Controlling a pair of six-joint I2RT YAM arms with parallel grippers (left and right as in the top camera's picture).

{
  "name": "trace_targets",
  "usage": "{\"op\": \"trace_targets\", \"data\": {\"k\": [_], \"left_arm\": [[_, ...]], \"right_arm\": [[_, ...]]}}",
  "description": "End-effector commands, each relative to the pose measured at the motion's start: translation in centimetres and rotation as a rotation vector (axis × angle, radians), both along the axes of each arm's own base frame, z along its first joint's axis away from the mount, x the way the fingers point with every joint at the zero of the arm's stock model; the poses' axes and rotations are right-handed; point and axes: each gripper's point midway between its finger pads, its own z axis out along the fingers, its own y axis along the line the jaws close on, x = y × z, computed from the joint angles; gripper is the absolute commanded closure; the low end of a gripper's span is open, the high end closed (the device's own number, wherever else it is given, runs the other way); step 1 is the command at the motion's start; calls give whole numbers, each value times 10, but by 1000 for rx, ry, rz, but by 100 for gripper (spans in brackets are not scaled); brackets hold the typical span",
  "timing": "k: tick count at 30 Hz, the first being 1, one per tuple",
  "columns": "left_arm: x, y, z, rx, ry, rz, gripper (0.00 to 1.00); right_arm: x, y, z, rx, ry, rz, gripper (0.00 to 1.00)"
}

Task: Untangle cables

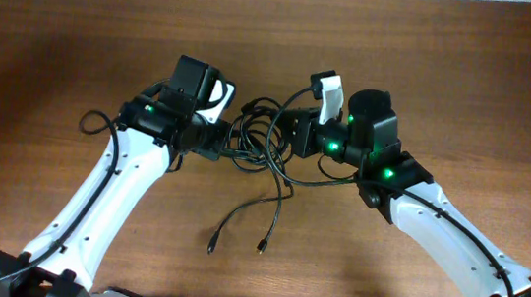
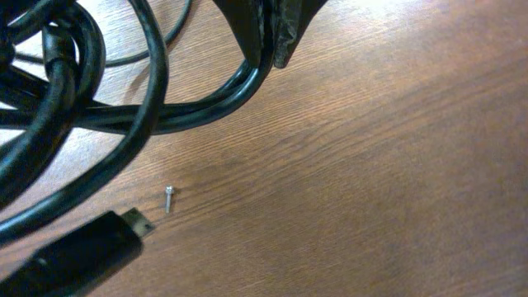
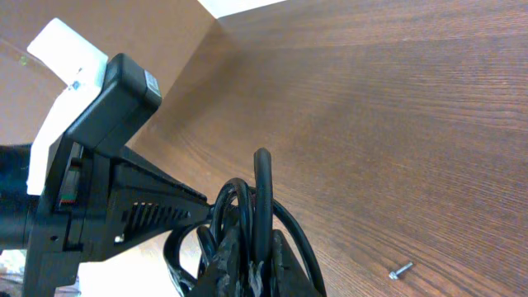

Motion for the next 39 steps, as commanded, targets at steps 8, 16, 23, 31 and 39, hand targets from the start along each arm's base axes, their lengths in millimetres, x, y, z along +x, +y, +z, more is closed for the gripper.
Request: {"op": "trace_targets", "data": {"k": [8,16,23,31,39], "left_arm": [[15,29,0,-14,-48,426,2],[27,-8,9,-148,-72,214,1],[33,-12,7,-197,-66,167,1],[35,-9,-51,-130,79,187,43],[38,71,-59,-46,110,469,100]], "right_arm": [[13,-12,23,14,-55,-82,96],[-3,1,27,-16,-149,77,96],[-6,4,31,1,-158,106,96],[-18,15,48,66,-210,204,96],[11,-39,29,31,-113,58,96]]}}
